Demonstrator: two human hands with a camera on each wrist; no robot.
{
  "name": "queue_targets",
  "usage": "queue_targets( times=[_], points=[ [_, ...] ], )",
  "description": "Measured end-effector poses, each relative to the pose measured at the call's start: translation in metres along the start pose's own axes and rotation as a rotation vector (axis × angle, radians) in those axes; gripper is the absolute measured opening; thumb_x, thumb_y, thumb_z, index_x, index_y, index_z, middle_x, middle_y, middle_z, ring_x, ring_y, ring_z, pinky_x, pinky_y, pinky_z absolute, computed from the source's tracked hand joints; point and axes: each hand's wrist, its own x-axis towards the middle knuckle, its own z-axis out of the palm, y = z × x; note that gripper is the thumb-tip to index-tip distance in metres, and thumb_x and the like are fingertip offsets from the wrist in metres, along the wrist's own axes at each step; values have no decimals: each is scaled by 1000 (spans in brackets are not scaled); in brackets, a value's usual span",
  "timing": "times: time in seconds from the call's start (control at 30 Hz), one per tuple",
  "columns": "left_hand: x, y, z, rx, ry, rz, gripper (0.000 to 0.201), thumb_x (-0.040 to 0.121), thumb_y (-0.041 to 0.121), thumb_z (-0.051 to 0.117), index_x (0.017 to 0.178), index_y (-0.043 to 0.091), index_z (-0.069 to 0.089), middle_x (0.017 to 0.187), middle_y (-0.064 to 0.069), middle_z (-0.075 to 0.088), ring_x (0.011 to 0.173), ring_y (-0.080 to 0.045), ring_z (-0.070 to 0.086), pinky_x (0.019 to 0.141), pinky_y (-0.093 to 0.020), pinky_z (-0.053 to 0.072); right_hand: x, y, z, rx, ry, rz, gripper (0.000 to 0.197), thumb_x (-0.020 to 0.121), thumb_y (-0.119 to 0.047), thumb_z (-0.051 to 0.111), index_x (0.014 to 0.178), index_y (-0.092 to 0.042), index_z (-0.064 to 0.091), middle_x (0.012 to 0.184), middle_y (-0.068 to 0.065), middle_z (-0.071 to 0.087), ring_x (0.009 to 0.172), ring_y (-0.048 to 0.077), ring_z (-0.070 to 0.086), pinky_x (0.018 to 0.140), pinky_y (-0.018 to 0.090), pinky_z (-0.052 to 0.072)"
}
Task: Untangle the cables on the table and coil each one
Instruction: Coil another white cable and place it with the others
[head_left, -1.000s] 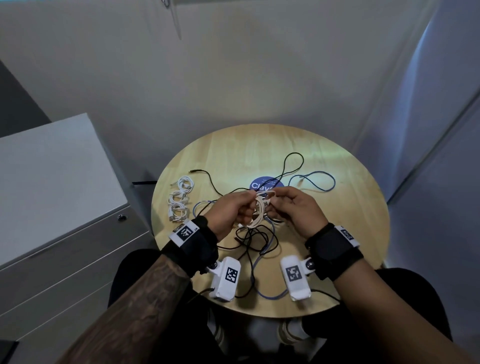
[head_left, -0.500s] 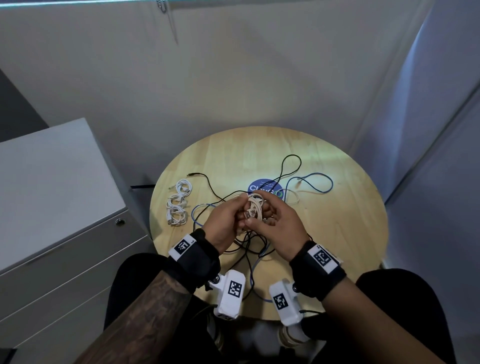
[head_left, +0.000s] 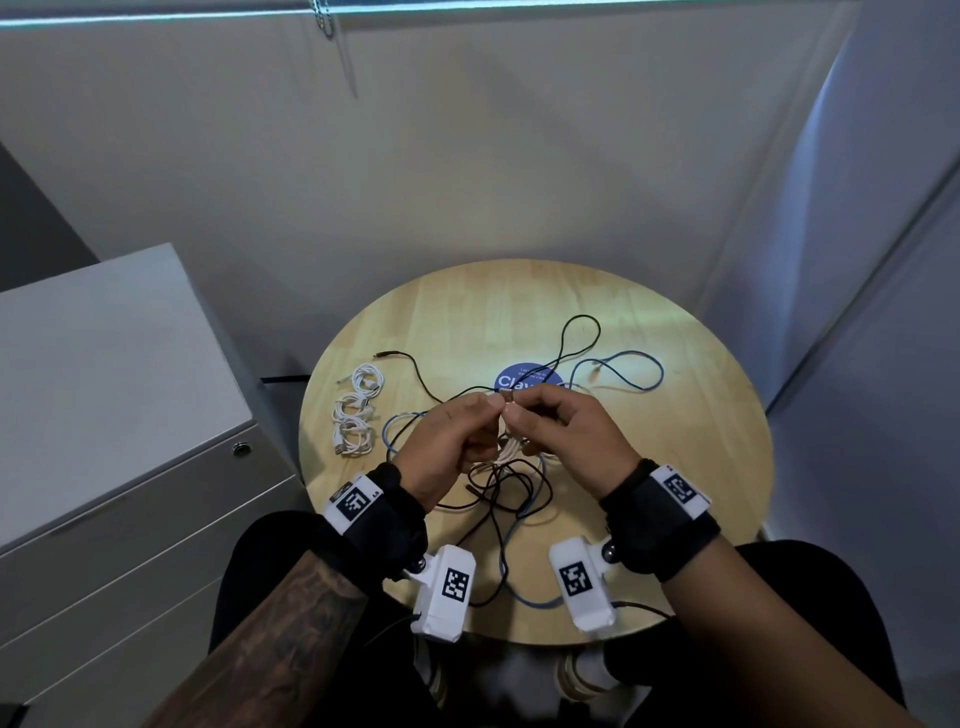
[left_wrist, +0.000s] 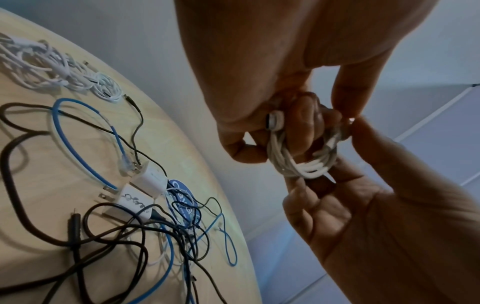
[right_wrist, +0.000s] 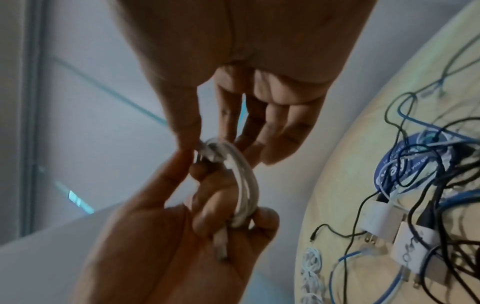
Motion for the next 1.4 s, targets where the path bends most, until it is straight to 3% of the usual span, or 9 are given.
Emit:
queue_targets(
  times=[0.13,0.27,0.37,0.57,0.8,0.93,1.07,1.2,1.4],
  points=[
    [-2,4,-7,114,-129,13,37,85,40,62,81,5,50,60,5,31,54,-12,23,56,-32,13,1,-14,-9,-9,-163,95,14,97,-20,57,96,-7,64,87,5,67,75,11,65,64,25,54],
    [-5,9,-11,216,-209,-6,17,83,31,64,74,18,57,57,7,44,50,-9,31,52,-27,18,5,-16,-16,15,-230,149,12,96,-15,58,94,-4,65,87,11,67,75,15,66,68,28,58],
    [-4,12,-9,329,-165,10,18,82,26,62,83,10,53,58,8,49,49,-5,38,48,-16,30,7,-15,-14,-66,-155,82,11,95,-9,60,94,-1,67,80,8,68,68,11,66,66,26,58],
    [0,13,-6,332,-128,24,18,100,5,49,82,11,48,52,11,51,48,-2,41,48,-13,32,11,-11,-13,-99,-76,17,10,93,-6,63,95,2,68,82,9,69,66,11,67,62,22,55],
    [-1,7,1,264,-11,122,26,103,12,44,77,9,51,52,12,43,48,-6,35,49,-18,30,10,-11,-10,14,-49,15,11,95,-8,60,95,-7,70,76,0,70,64,10,67,60,21,56],
    [0,3,3,210,67,163,41,103,16,46,66,23,63,56,9,44,49,-8,35,50,-19,30,11,-11,-10,19,-77,14,12,95,-7,60,102,-7,70,84,5,71,69,10,68,63,25,58],
    [0,3,8,210,122,141,42,102,19,48,66,24,69,60,1,44,49,-9,33,50,-21,28,13,-10,-12,-11,-114,8,13,93,-6,62,104,-7,69,89,6,70,75,10,67,68,29,60],
    [-2,9,10,189,-9,63,24,102,15,46,80,7,51,55,10,44,46,-4,33,48,-16,27,15,-7,-14,32,-109,37,6,93,-3,61,97,-5,65,82,5,65,66,10,64,60,25,56],
    [-3,19,6,285,-163,17,11,99,3,48,89,6,45,52,11,53,44,-2,40,46,-13,32,16,-6,-18,109,-141,75,6,93,-3,59,90,-8,59,79,2,64,64,11,62,59,23,54]
  ],
)
